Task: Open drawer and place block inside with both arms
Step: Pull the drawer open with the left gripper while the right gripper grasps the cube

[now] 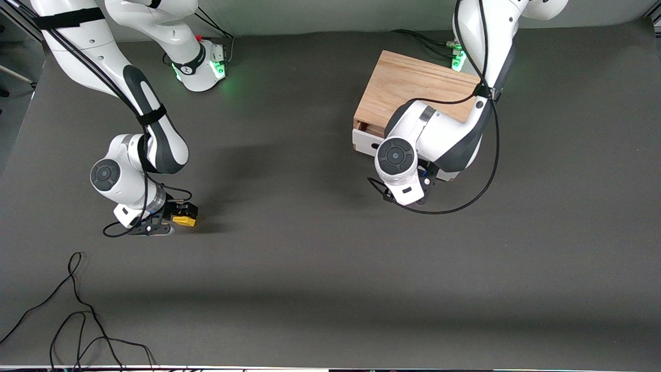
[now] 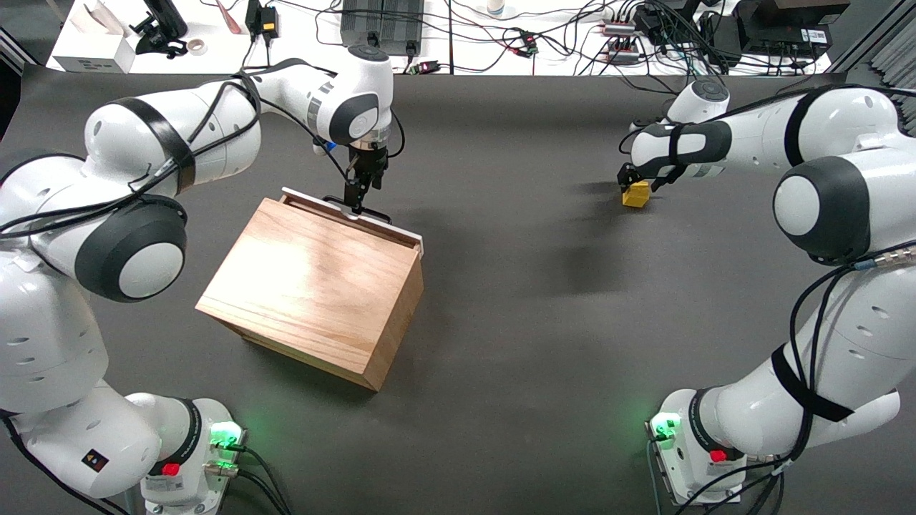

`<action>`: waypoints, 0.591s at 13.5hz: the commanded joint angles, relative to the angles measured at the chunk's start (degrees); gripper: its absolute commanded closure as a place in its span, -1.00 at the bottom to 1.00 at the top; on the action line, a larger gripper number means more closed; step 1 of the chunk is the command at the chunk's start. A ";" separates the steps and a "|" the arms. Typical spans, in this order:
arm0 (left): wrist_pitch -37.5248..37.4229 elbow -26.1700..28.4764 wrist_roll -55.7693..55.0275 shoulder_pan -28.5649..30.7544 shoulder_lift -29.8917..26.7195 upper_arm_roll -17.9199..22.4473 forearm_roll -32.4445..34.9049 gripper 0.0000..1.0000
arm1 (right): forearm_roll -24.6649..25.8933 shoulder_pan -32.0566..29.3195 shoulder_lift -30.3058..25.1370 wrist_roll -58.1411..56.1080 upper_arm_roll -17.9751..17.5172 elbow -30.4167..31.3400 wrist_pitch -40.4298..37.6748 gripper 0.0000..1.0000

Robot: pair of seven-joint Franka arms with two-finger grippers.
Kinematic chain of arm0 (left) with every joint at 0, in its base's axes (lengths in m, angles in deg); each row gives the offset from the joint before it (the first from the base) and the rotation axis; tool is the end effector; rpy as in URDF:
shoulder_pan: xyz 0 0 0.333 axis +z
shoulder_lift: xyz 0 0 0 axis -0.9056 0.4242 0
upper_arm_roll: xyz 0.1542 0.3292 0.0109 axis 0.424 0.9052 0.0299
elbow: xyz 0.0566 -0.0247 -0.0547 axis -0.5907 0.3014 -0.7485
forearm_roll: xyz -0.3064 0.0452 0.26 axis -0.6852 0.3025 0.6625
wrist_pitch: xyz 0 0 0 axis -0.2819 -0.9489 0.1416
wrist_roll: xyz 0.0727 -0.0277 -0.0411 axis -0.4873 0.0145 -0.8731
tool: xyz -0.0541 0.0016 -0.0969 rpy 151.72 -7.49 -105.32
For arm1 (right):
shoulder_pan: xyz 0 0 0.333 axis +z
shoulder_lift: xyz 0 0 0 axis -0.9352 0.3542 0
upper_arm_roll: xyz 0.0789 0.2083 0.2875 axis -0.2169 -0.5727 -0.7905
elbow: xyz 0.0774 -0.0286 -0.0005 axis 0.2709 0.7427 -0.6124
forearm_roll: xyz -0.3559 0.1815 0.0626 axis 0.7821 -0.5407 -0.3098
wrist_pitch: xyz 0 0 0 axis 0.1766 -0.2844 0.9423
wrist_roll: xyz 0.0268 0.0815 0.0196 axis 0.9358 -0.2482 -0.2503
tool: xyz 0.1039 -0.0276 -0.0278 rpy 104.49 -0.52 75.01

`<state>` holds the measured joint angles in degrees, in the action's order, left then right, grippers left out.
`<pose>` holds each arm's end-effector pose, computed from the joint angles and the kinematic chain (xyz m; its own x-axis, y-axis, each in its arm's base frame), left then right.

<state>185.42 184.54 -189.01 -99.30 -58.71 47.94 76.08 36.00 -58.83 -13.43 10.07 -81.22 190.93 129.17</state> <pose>0.5581 -0.3903 0.3237 0.4120 0.9107 0.0294 0.8835 -0.3914 -0.2575 0.5943 0.0226 0.2313 0.9998 0.0058 0.0169 0.0057 -1.0000 0.0015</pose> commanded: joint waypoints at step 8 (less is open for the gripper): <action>4.06 -10.50 1.43 0.91 6.72 0.02 -0.26 -1.00 | -0.89 0.12 0.02 -0.76 0.13 -0.42 0.65 -0.05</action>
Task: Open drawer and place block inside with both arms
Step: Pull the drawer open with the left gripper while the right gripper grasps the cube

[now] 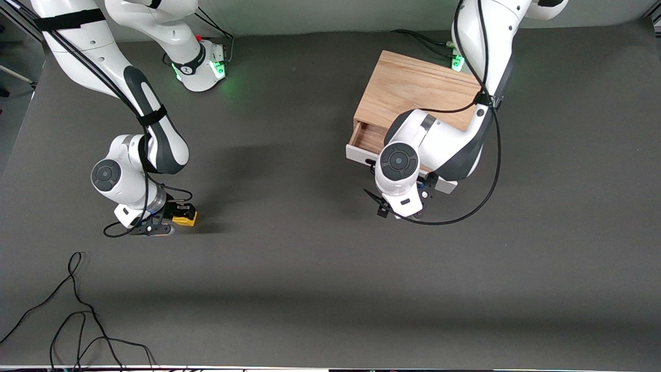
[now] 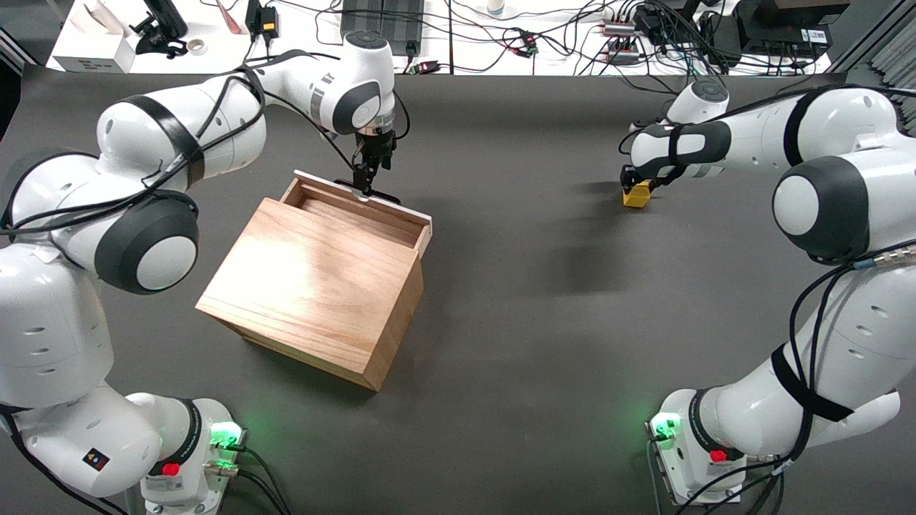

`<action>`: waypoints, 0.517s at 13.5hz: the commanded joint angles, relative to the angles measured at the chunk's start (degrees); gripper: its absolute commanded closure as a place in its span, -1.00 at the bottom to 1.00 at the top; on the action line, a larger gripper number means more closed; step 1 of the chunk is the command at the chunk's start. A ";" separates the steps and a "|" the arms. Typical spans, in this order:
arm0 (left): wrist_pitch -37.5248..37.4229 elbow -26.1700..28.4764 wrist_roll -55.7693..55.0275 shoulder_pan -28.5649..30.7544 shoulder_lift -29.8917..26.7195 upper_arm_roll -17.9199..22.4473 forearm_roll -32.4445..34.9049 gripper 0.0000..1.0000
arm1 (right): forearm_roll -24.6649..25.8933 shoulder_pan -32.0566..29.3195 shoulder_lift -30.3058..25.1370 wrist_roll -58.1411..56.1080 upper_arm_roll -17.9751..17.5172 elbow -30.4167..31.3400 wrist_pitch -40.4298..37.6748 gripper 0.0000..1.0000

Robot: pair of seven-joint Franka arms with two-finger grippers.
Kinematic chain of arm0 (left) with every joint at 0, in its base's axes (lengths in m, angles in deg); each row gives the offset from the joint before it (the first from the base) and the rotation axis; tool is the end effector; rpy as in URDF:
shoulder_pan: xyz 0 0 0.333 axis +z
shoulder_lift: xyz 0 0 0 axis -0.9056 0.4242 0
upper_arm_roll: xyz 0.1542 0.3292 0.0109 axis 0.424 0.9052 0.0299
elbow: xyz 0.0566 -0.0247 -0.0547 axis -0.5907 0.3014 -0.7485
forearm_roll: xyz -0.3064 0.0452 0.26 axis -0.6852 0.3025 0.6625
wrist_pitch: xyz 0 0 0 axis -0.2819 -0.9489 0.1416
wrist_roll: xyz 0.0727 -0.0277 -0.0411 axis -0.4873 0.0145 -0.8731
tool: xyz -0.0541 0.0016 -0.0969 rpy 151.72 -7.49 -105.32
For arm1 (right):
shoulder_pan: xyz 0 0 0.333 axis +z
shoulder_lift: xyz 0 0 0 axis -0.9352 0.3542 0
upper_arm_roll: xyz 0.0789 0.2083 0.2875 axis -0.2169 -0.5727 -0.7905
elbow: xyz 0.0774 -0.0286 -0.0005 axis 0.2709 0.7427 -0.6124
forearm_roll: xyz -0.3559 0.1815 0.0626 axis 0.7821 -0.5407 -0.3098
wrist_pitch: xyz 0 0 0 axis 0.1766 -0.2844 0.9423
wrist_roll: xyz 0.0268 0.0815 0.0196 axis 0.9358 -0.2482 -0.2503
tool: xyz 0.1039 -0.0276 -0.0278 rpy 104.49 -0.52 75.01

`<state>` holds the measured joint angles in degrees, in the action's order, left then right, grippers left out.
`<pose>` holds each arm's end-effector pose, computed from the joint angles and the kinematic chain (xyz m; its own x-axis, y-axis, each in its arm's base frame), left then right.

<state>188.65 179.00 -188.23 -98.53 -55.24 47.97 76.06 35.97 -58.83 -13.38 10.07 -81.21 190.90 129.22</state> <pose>0.5913 -0.4010 0.3273 0.4085 0.9127 0.0100 0.9003 -0.4011 -0.1689 0.5946 0.0225 0.2311 0.9998 0.0052 0.0175 0.0052 -1.0000 0.0015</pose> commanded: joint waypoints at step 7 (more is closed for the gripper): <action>1.01 -10.51 0.74 0.67 6.50 0.08 0.03 -1.00 | -0.51 0.21 -1.00 -0.76 0.12 -6.63 -7.64 0.10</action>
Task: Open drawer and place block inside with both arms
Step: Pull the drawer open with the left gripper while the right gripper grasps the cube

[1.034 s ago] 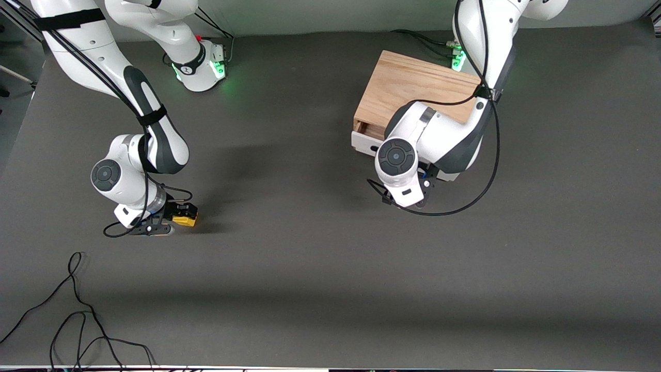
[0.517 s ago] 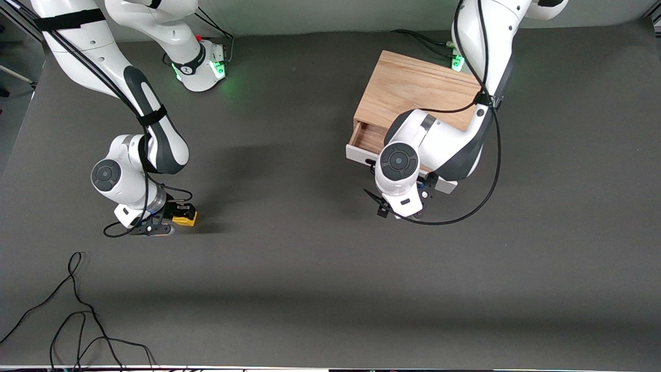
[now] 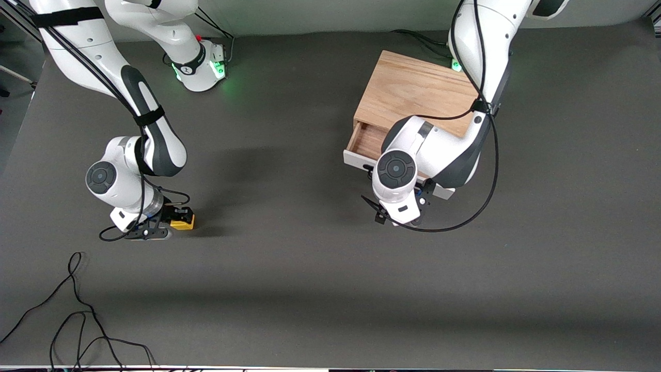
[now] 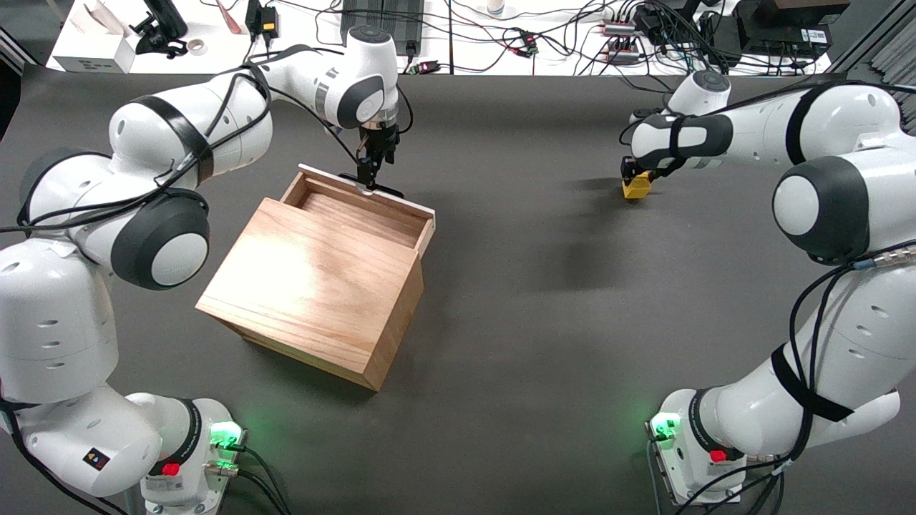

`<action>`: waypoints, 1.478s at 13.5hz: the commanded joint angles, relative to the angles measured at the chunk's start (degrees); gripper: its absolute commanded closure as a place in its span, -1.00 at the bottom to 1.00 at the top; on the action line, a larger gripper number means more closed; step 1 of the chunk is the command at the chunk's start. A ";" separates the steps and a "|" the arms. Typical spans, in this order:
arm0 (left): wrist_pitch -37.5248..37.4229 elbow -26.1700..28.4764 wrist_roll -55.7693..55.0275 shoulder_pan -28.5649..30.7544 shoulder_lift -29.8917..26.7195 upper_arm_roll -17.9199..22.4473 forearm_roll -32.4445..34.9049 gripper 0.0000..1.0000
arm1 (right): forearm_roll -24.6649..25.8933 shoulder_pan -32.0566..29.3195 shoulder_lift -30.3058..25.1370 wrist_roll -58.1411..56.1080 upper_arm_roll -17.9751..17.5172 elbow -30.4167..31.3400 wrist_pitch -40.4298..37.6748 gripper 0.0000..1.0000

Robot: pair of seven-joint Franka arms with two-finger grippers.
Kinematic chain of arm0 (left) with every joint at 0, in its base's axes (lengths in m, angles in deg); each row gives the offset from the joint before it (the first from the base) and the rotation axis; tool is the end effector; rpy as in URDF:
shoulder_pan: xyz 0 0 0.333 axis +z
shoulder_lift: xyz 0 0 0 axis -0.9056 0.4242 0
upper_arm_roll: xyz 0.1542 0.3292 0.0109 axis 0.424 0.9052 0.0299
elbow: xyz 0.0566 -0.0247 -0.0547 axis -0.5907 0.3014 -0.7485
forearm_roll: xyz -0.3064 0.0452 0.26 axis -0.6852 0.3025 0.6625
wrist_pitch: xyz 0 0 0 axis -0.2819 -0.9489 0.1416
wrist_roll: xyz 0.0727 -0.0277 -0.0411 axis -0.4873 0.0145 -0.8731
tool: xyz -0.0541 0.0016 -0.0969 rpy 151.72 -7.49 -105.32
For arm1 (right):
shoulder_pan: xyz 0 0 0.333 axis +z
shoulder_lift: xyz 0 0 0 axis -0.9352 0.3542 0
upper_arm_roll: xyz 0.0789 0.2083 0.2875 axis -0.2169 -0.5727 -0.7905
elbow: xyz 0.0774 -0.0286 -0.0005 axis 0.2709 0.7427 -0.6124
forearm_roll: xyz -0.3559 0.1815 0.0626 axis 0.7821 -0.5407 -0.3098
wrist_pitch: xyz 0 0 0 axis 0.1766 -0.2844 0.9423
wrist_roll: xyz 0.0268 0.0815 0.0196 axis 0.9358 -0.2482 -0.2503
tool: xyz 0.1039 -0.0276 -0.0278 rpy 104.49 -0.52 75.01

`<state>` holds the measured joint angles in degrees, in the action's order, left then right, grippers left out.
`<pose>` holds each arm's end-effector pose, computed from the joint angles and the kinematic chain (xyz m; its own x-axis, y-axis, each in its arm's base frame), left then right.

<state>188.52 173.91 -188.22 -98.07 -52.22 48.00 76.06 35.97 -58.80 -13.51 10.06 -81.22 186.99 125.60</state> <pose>0.6134 -0.4082 0.3290 0.4003 0.9164 0.0040 0.9081 -0.3961 -0.1360 0.6144 0.0261 0.2527 0.9996 0.0101 0.0246 0.0102 -0.9999 -0.0049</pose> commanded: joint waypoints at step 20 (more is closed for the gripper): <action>7.13 -12.00 1.77 2.39 3.41 1.09 2.30 -1.00 | -0.77 0.62 -0.96 0.21 -0.75 -39.64 -44.20 0.26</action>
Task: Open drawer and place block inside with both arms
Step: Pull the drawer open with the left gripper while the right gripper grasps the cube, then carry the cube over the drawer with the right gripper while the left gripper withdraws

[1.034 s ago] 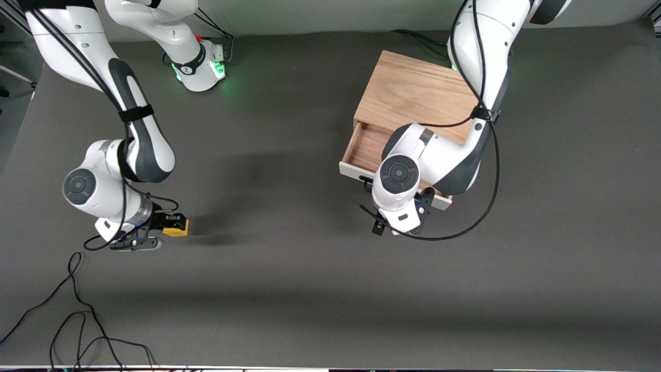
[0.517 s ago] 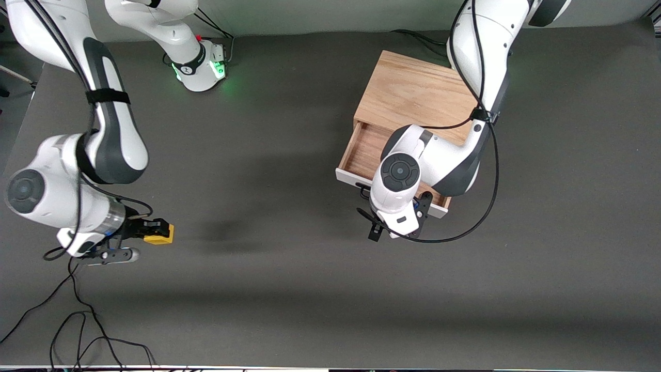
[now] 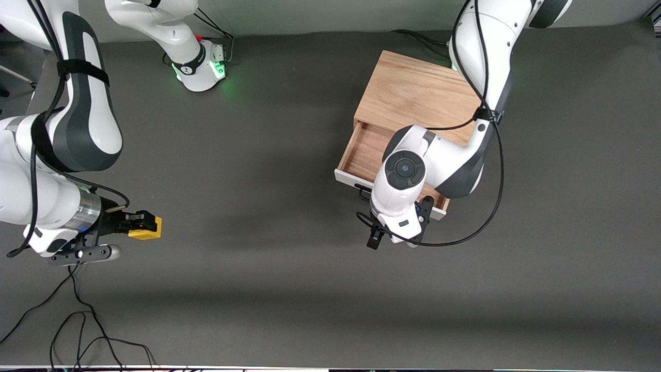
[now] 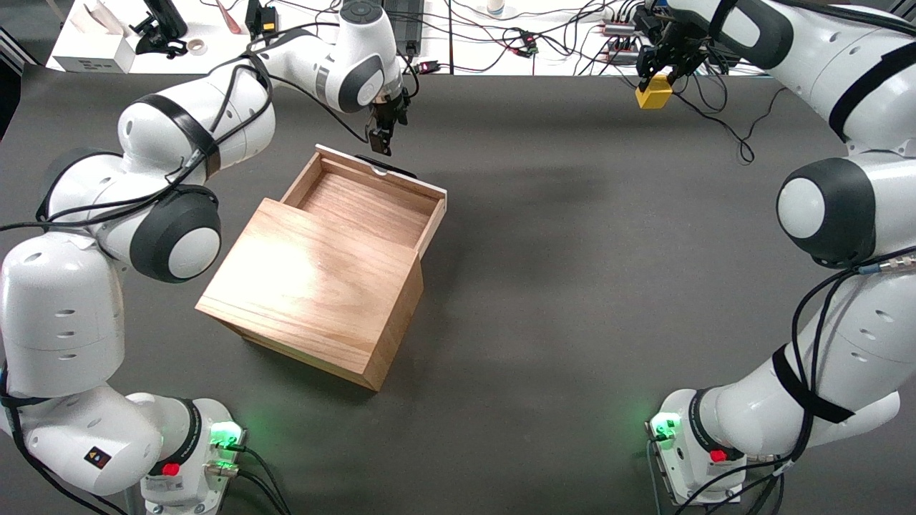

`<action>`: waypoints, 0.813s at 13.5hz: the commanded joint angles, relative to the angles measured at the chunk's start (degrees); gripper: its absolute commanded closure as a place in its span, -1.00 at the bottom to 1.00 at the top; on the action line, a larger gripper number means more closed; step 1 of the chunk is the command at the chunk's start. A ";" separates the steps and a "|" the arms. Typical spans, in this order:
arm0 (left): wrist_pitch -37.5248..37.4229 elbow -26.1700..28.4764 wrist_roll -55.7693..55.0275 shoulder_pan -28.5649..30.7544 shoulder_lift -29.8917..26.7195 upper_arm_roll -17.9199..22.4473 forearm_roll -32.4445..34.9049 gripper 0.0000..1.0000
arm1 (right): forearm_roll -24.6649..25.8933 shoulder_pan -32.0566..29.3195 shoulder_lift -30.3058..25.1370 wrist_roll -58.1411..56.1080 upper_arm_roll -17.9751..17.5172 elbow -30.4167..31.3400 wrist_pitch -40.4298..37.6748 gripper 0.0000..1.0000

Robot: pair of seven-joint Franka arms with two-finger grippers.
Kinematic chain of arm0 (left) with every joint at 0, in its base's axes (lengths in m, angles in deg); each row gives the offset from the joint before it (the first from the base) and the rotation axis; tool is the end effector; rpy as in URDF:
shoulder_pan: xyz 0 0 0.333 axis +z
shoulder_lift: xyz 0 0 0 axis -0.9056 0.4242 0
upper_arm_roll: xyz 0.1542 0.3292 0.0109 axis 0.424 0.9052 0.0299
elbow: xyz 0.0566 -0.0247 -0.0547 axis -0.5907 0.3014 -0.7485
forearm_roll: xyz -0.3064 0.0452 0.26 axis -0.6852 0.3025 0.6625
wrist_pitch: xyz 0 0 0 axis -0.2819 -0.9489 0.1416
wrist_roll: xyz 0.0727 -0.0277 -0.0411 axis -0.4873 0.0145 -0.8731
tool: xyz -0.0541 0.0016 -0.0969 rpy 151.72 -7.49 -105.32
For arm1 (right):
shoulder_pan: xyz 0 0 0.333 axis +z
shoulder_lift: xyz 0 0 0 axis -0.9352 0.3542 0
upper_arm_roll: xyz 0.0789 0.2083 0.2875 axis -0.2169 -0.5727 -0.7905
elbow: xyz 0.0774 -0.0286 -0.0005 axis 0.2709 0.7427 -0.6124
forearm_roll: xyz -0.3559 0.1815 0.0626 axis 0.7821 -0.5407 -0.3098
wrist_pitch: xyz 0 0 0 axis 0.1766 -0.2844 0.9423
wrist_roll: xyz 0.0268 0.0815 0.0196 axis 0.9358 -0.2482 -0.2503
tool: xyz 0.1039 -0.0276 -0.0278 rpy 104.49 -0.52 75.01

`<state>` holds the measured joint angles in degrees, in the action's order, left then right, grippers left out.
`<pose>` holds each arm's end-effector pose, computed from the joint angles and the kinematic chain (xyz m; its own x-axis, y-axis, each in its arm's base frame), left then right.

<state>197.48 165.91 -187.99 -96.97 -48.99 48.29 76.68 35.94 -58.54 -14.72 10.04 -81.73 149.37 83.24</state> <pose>0.6651 -0.4193 0.3657 0.3871 0.9217 -0.0236 0.9181 -0.3830 0.1018 0.7021 0.0630 0.4996 0.9958 0.0839 -0.0375 0.0818 -0.9951 -0.0553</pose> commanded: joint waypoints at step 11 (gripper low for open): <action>-25.54 -6.66 53.35 19.48 -13.97 0.64 -0.94 -1.00 | -1.36 23.71 4.79 39.14 -2.79 -16.85 -8.53 0.26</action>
<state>176.35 158.07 -145.17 -79.79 -60.01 49.22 76.94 34.67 -39.15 -14.22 40.68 -85.23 139.26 75.88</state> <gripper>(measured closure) 0.000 0.441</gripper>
